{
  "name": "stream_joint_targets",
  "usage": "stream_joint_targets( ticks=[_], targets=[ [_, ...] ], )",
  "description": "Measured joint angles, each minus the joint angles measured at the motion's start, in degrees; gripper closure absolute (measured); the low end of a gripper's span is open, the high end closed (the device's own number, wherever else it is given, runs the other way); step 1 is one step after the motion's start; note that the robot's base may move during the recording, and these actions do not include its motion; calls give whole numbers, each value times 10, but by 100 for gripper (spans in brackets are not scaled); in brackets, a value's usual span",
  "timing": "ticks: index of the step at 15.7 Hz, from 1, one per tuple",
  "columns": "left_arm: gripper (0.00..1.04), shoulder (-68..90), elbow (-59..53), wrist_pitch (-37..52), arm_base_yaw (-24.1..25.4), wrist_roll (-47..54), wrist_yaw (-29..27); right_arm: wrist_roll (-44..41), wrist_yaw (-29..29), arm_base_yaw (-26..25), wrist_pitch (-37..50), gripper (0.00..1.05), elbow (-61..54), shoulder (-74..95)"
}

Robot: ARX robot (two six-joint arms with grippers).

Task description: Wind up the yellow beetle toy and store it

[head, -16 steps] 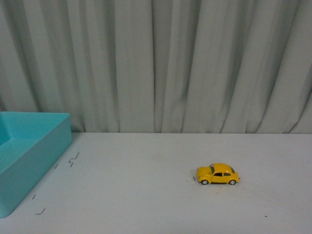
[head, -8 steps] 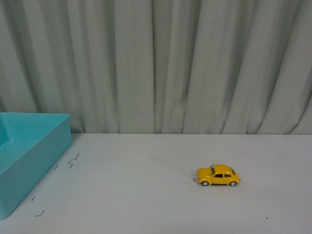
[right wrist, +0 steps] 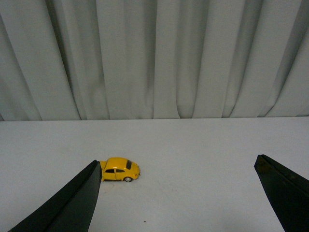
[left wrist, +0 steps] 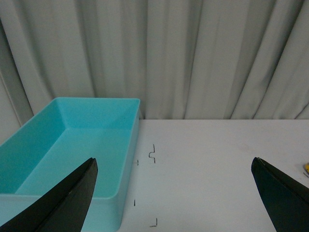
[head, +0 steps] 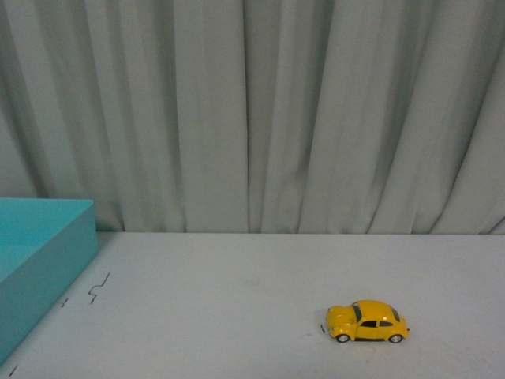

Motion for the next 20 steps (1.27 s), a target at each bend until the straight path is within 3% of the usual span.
stream_joint_targets(
  ticks=[18,20],
  targets=[
    [7,0,0,0,0,0,0,0,0,0,0,7,0,0],
    [7,0,0,0,0,0,0,58,1,12,-61,7,11,24]
  ],
)
